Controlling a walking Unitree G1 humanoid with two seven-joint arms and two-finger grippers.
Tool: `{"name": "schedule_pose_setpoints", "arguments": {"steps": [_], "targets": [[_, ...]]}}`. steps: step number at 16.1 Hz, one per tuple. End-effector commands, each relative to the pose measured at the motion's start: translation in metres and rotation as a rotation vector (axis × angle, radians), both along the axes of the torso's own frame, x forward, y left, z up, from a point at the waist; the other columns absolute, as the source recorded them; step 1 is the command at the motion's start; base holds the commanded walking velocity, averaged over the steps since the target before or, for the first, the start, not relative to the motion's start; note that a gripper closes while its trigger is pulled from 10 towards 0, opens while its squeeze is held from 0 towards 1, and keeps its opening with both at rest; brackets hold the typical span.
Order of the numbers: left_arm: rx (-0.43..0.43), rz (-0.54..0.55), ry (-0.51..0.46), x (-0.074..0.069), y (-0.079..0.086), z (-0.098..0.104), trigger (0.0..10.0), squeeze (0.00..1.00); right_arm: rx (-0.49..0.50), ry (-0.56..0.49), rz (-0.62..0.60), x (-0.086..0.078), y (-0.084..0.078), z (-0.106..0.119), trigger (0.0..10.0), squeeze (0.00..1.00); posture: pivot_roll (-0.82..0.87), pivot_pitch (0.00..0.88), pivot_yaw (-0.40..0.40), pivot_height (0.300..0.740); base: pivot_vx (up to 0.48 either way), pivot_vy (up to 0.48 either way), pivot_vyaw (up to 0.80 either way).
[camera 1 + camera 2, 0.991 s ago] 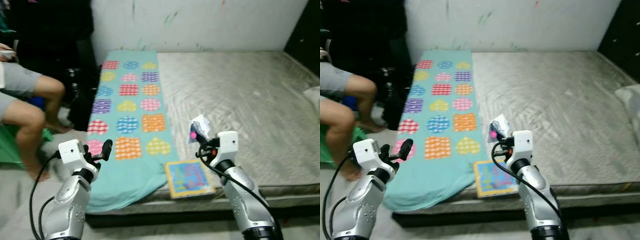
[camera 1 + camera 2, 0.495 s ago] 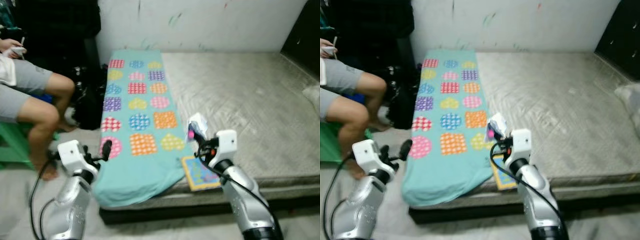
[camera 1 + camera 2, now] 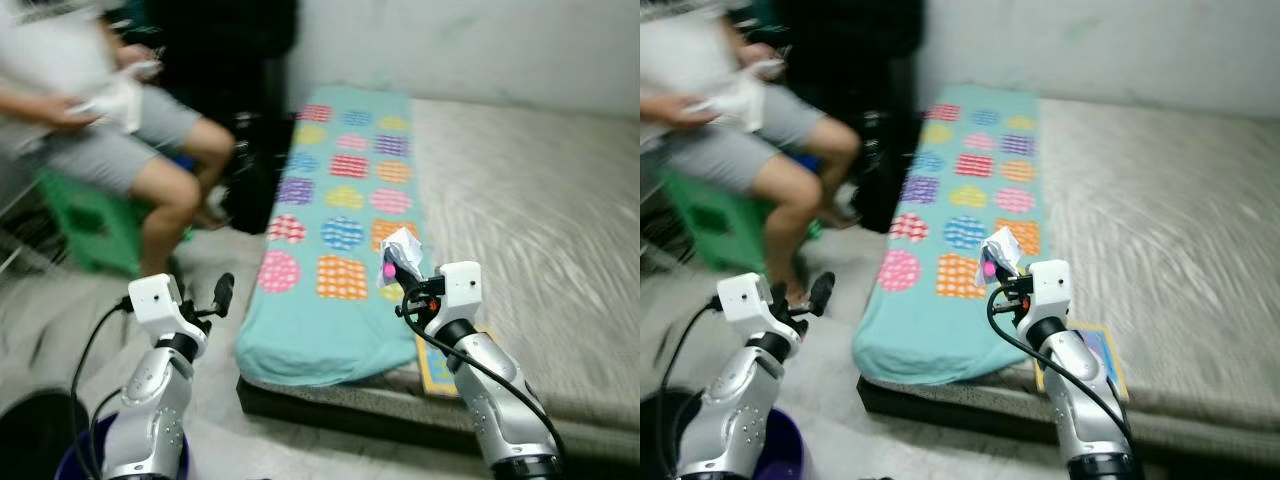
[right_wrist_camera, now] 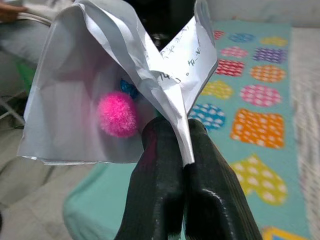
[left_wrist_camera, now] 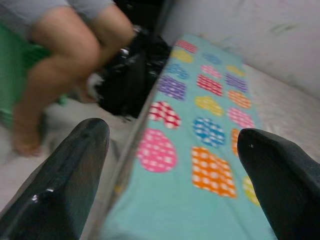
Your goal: Clean up the room
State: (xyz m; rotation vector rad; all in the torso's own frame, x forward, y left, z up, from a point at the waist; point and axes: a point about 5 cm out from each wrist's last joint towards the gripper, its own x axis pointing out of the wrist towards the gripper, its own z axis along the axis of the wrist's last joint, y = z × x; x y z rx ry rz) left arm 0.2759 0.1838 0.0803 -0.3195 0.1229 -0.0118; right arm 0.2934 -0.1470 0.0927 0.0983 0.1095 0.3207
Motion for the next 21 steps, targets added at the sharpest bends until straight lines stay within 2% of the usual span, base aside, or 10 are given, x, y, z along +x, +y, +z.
{"name": "schedule_pose_setpoints", "arguments": {"steps": [1, 4, 5, 8, 9, 13, 15, 17, 19, 21], "targets": [[0.019, 0.006, -0.013, 0.0, 0.002, 0.003, 10.0, 0.0, -0.005, -0.035, 0.011, 0.001, 0.001, 0.007, 10.0, 0.0, -0.16, 0.017, 0.004, 0.74, 0.0, 0.0, 0.79], [0.15, 0.016, -0.031, -0.004, 0.005, 0.006, 10.0, 0.0, -0.012, -0.044, 0.016, 0.002, 0.004, 0.008, 10.0, 0.0, -0.15, 0.011, 0.013, 0.74, 0.0, 0.0, 0.77], [0.175, 0.007, -0.04, -0.011, 0.011, 0.005, 10.0, 0.0, -0.007, -0.051, 0.01, 0.004, 0.004, 0.01, 10.0, 0.0, -0.14, 0.009, 0.014, 0.74, 0.0, 0.0, 0.0], [0.045, 0.093, 0.013, -0.02, 0.022, -0.003, 10.0, 0.0, -0.007, -0.071, 0.005, 0.008, 0.007, 0.012, 10.0, 0.0, -0.13, 0.007, 0.014, 0.74, 0.0, 0.0, 0.0], [-0.098, 0.156, 0.056, -0.02, 0.022, -0.006, 10.0, 0.0, 0.0, -0.075, 0.005, 0.01, 0.009, 0.013, 10.0, 0.0, -0.12, 0.004, 0.009, 0.74, 0.0, 0.0, 0.0], [0.006, 0.085, 0.04, -0.017, 0.017, -0.004, 10.0, 0.0, 0.011, -0.088, 0.001, 0.013, 0.01, 0.015, 10.0, 0.0, -0.13, 0.003, 0.021, 0.74, 0.0, 0.0, 0.0], [0.02, 0.058, 0.035, -0.017, 0.015, -0.002, 10.0, 0.0, 0.005, -0.087, -0.014, 0.012, 0.007, 0.013, 10.0, 0.0, -0.13, 0.004, 0.026, 0.74, 0.0, 0.0, 0.0], [0.035, 0.061, 0.028, -0.022, 0.019, -0.001, 10.0, 0.0, 0.007, -0.086, -0.024, 0.01, 0.006, 0.013, 10.0, 0.0, -0.13, 0.006, 0.024, 0.74, 0.0, 0.0, 0.0], [0.044, 0.107, 0.054, -0.042, 0.039, -0.01, 10.0, 0.0, 0.003, -0.075, -0.014, 0.008, 0.006, 0.009, 10.0, 0.0, -0.11, 0.012, 0.006, 0.74, 0.0, 0.0, 0.0], [-0.023, 0.121, 0.053, -0.046, 0.038, -0.015, 10.0, 0.0, 0.001, -0.077, 0.012, 0.008, 0.013, 0.008, 10.0, 0.0, -0.11, 0.016, -0.003, 0.74, 0.0, 0.0, 0.0]]}}
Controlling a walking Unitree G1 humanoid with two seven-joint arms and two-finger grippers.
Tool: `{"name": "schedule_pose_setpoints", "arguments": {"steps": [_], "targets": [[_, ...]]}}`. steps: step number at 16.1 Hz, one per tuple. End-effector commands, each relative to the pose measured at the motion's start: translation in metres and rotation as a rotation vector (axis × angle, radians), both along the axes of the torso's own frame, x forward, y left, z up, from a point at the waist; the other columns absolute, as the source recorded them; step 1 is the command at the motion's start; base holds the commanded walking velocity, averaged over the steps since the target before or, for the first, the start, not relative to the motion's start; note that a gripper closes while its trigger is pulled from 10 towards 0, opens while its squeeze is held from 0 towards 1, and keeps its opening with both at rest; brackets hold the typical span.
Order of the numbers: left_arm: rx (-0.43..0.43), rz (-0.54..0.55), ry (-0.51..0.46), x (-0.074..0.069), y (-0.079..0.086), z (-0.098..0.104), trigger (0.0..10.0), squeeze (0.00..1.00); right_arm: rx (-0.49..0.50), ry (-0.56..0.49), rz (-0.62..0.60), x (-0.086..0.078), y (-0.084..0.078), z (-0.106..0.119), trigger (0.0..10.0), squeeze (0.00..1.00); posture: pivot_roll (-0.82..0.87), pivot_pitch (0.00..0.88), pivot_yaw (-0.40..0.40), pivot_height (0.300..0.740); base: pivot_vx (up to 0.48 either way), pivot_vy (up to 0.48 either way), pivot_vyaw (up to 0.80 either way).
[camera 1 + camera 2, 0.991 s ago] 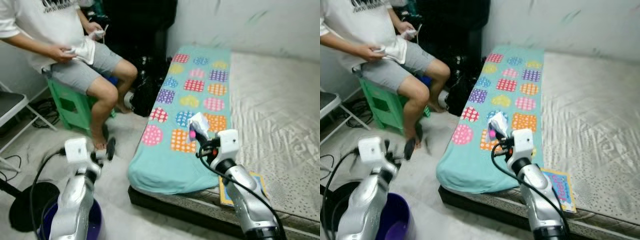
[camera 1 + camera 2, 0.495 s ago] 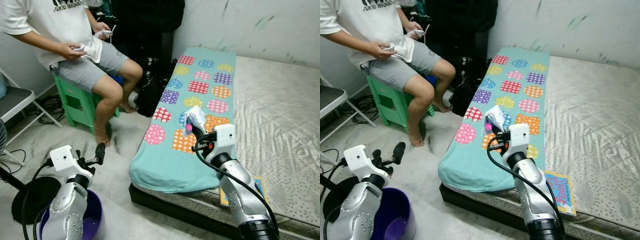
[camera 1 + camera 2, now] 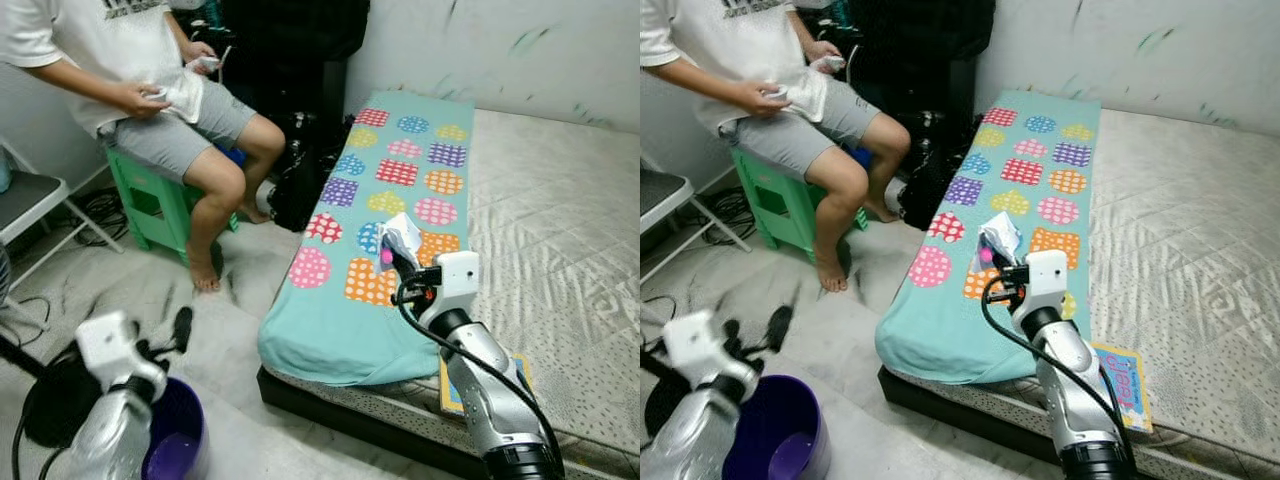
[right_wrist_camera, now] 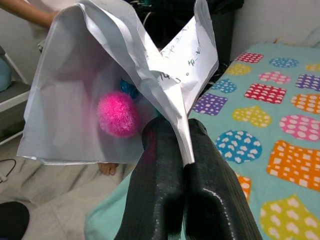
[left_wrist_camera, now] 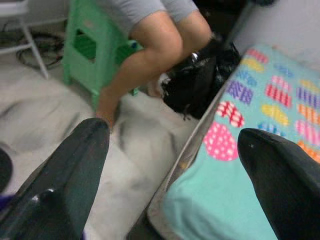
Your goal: Clean up the room
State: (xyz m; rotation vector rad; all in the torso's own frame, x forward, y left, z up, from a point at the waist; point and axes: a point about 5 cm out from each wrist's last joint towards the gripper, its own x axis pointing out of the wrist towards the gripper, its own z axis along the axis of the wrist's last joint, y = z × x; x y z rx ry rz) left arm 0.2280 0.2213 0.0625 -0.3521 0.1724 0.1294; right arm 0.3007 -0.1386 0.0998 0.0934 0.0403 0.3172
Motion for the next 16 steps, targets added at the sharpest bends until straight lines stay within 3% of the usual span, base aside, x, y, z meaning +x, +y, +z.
{"name": "schedule_pose_setpoints", "arguments": {"steps": [1, 3, 7, 8, 9, 10, 13, 16], "targets": [[-0.042, -0.004, -0.024, 0.002, -0.003, 0.003, 10.0, 0.0, -0.005, -0.013, 0.028, 0.001, 0.008, 0.002, 10.0, 0.0, -0.11, 0.017, -0.005, 0.74, 0.0, 0.0, 0.0], [-0.195, 0.067, 0.004, 0.002, -0.004, -0.001, 10.0, 0.0, -0.005, -0.025, 0.043, 0.002, 0.011, 0.005, 10.0, 0.0, -0.11, 0.02, -0.01, 0.74, 0.0, 0.0, 0.0], [-0.218, 0.025, 0.009, 0.003, -0.007, -0.004, 10.0, 0.0, -0.022, -0.026, 0.046, 0.001, 0.009, 0.005, 10.0, 0.0, -0.12, 0.029, -0.008, 0.74, 0.0, 0.0, 0.0], [-0.127, 0.025, 0.073, 0.003, -0.006, -0.008, 10.0, 0.0, -0.026, -0.025, 0.046, 0.001, 0.009, 0.004, 10.0, 0.0, -0.12, 0.029, -0.008, 0.74, 0.0, 0.0, 0.0], [0.06, -0.018, 0.138, 0.004, -0.007, -0.01, 10.0, 0.0, -0.027, -0.025, 0.045, 0.0, 0.009, 0.004, 10.0, 0.0, -0.12, 0.032, -0.005, 0.74, 0.0, 0.0, 0.0], [0.252, -0.09, 0.114, 0.009, -0.012, -0.003, 10.0, 0.0, -0.03, -0.021, 0.042, 0.0, 0.008, 0.003, 10.0, 0.0, -0.12, 0.032, -0.005, 0.74, 0.0, 0.0, 0.0], [0.344, -0.124, 0.088, 0.011, -0.017, 0.002, 10.0, 0.0, -0.032, -0.023, 0.04, 0.0, 0.009, 0.003, 10.0, 0.0, -0.12, 0.033, -0.003, 0.74, 0.0, 0.0, 0.0], [0.321, -0.086, 0.021, 0.015, -0.014, 0.014, 10.0, 0.0, -0.033, -0.029, 0.037, 0.001, 0.008, 0.005, 10.0, 0.0, -0.13, 0.034, 0.0, 0.74, 0.0, 0.0, 0.0]]}}
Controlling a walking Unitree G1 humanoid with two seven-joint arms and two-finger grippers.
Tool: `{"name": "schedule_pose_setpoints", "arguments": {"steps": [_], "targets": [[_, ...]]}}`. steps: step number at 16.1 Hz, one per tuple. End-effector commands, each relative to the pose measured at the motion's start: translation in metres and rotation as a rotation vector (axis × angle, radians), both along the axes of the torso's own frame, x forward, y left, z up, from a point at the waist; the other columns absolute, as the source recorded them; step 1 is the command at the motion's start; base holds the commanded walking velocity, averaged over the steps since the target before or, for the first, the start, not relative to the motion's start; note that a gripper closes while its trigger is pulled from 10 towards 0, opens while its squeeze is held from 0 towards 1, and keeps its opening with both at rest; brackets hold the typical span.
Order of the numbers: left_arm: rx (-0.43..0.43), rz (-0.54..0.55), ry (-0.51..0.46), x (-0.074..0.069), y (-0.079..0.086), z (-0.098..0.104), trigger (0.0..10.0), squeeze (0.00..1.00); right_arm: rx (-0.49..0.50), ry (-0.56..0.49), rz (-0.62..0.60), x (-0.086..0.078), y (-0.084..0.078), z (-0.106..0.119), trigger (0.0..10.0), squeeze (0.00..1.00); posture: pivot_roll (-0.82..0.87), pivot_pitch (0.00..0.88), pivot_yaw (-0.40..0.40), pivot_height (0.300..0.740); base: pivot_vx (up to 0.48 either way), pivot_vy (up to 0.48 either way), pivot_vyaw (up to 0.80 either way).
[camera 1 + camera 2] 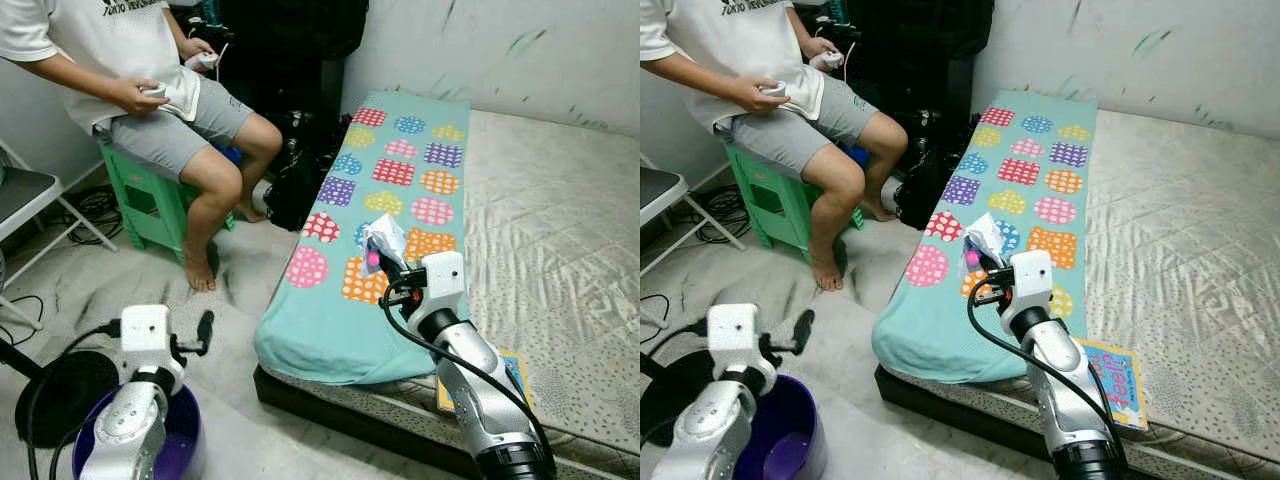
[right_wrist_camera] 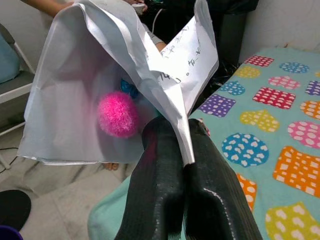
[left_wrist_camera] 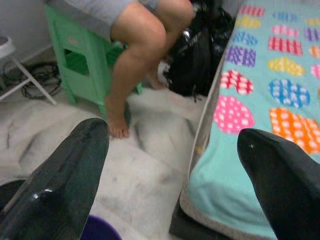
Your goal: Clean up the room
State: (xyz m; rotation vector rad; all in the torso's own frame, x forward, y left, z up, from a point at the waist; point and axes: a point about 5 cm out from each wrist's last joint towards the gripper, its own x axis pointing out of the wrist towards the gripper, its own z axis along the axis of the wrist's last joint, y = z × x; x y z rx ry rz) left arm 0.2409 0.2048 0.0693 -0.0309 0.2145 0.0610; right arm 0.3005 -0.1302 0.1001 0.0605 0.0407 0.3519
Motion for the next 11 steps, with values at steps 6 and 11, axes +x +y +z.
{"name": "schedule_pose_setpoints", "arguments": {"steps": [6, 11], "targets": [[-0.019, -0.008, -0.06, 0.011, -0.009, 0.012, 10.0, 0.0, 0.001, -0.038, 0.004, 0.001, 0.002, 0.008, 10.0, 0.0, -0.13, 0.032, 0.005, 0.74, 0.0, 0.0, 0.53], [-0.041, -0.005, -0.046, 0.011, -0.008, 0.008, 10.0, 0.0, -0.003, -0.03, 0.003, 0.0, 0.001, 0.006, 10.0, 0.0, -0.13, 0.032, 0.005, 0.74, 0.0, 0.0, 0.8]]}}
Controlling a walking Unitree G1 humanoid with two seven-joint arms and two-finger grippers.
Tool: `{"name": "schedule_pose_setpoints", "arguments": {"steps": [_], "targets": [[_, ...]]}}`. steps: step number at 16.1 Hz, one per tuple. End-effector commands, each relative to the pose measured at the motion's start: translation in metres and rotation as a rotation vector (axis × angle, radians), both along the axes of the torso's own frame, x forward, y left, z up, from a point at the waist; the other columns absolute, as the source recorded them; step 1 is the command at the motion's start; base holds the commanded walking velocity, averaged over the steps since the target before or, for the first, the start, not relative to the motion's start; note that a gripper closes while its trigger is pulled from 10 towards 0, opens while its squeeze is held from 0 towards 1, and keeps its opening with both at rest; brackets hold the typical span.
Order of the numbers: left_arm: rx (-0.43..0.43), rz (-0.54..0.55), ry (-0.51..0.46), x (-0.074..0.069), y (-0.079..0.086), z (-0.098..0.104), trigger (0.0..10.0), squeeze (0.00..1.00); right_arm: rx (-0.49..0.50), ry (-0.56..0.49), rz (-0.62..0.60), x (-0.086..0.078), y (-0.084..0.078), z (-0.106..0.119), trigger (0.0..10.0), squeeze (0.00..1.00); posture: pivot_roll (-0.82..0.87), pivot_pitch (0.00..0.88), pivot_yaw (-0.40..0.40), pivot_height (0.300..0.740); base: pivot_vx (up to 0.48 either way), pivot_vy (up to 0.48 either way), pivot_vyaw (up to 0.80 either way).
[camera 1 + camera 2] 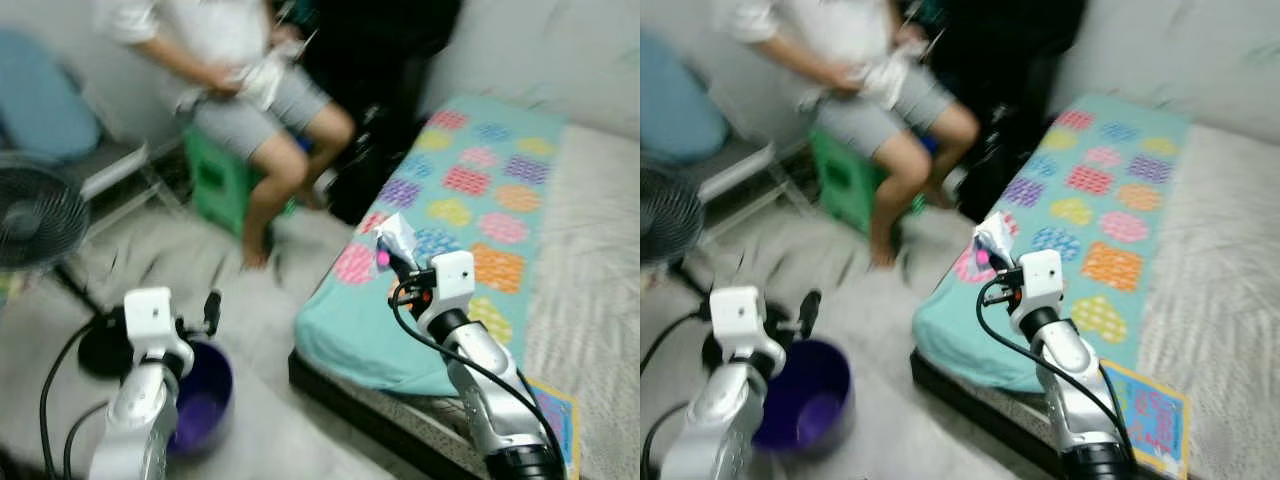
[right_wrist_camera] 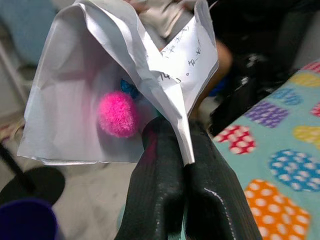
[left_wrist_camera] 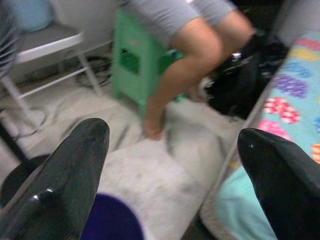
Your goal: Clean up the room
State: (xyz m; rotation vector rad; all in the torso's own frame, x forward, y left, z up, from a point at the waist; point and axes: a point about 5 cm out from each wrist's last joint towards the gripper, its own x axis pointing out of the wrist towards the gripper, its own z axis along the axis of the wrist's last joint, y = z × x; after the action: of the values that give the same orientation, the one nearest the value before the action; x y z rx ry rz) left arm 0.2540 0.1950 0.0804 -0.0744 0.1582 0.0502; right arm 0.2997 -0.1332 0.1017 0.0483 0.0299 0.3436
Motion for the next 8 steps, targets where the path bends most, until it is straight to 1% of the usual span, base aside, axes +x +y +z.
{"name": "schedule_pose_setpoints", "arguments": {"steps": [1, 4, 8], "targets": [[0.001, -0.001, 0.012, -0.0016, 0.0012, -0.0033, 10.0, 0.0, 0.007, -0.018, 0.012, 0.0007, 0.0042, 0.0042, 10.0, 0.0, -0.13, 0.032, 0.005, 0.74, 0.0, 0.0, 0.8], [-0.021, -0.024, -0.004, -0.0004, -0.0014, -0.002, 10.0, 0.0, 0.007, -0.019, 0.011, 0.0008, 0.0043, 0.0045, 10.0, 0.0, -0.13, 0.032, 0.005, 0.74, 0.0, 0.0, 0.8], [-0.049, -0.049, -0.019, 0.0005, -0.0043, -0.0011, 10.0, 0.0, 0.003, -0.018, 0.013, -0.0003, 0.0041, 0.0041, 10.0, 0.0, -0.13, 0.034, 0.001, 0.74, 0.0, 0.0, 0.0]]}}
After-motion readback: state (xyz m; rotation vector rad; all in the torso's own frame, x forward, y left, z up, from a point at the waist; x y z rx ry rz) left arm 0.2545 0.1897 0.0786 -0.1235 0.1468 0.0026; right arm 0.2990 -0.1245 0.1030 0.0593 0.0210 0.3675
